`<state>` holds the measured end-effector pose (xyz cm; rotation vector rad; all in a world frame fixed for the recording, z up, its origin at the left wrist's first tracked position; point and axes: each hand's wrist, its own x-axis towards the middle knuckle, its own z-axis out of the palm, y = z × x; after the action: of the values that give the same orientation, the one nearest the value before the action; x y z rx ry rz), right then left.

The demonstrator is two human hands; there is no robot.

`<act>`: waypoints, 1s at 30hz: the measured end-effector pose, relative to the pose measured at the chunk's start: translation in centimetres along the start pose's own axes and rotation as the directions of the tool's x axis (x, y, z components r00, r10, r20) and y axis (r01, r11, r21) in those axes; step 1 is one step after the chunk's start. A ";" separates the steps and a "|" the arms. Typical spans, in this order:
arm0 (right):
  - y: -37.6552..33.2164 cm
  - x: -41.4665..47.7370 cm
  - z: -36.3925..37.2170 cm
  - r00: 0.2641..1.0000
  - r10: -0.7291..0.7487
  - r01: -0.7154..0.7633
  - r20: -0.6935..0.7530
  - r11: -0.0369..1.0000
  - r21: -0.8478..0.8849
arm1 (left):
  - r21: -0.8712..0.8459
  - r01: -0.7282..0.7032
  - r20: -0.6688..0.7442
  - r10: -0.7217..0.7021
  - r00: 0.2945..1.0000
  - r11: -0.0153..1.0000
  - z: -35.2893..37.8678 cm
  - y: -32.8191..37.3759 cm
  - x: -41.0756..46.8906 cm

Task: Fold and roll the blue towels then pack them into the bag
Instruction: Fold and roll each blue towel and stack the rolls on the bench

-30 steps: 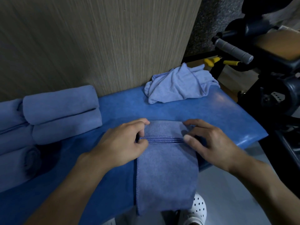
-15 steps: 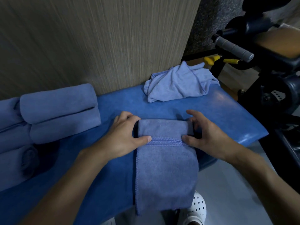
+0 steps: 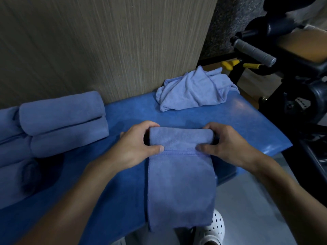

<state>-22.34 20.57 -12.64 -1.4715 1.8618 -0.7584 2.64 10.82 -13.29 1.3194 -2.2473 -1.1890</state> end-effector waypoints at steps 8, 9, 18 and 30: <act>-0.6 -0.5 0.6 0.937 -0.291 0.234 -0.194 0.934 -0.271 | 0.182 -0.270 -0.197 0.304 0.932 0.945 0.4 0.6 -0.7; -0.6 -0.9 0.5 0.933 -0.316 0.258 -0.173 0.921 -0.292 | 0.191 -0.275 -0.166 0.307 0.937 0.942 0.3 0.6 -1.0; 0.1 -3.6 0.0 0.954 -0.293 0.277 -0.058 0.941 -0.193 | 0.179 -0.241 0.018 0.242 0.970 0.954 -0.1 0.2 -2.5; 0.2 -3.4 -0.1 0.993 -0.116 0.122 0.038 0.953 -0.276 | 0.259 -0.139 0.127 0.109 0.986 0.956 -0.1 0.3 -2.5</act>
<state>-21.95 23.93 -12.27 -1.7732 1.9369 -0.5481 3.93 12.92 -12.55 1.2043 -2.6037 -0.9645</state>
